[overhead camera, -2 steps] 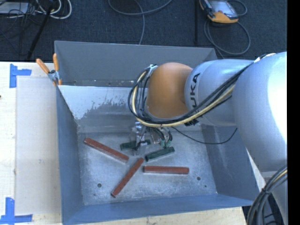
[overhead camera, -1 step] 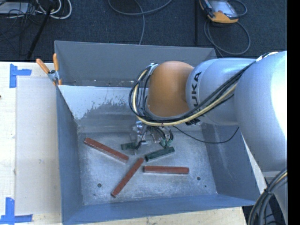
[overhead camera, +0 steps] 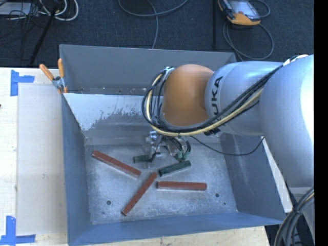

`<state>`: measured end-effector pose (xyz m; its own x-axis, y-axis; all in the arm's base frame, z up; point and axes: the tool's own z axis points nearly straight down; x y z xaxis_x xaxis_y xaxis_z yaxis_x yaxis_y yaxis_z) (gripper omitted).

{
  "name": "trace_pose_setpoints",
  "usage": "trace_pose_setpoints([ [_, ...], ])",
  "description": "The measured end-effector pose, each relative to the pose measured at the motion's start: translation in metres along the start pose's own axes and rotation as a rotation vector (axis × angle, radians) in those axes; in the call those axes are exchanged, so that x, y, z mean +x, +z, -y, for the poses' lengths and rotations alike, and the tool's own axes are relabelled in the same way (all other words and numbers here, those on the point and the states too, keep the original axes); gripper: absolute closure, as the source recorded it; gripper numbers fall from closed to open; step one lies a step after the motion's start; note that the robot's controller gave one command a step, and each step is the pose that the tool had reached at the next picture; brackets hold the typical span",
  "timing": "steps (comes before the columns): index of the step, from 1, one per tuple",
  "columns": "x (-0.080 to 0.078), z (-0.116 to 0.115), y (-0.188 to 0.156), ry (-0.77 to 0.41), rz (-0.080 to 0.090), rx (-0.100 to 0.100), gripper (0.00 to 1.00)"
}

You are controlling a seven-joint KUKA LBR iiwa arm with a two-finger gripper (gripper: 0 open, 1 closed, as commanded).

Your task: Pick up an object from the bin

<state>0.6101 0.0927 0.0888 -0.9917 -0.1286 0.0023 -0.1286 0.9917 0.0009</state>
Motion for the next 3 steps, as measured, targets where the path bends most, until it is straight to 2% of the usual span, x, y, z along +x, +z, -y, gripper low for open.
trace_pose_setpoints([
  [2, -0.001, 0.000, -0.021, 0.001, 0.003, 0.000, 1.00],
  [3, 0.001, 0.000, -0.032, 0.002, -0.003, 0.000, 1.00],
])
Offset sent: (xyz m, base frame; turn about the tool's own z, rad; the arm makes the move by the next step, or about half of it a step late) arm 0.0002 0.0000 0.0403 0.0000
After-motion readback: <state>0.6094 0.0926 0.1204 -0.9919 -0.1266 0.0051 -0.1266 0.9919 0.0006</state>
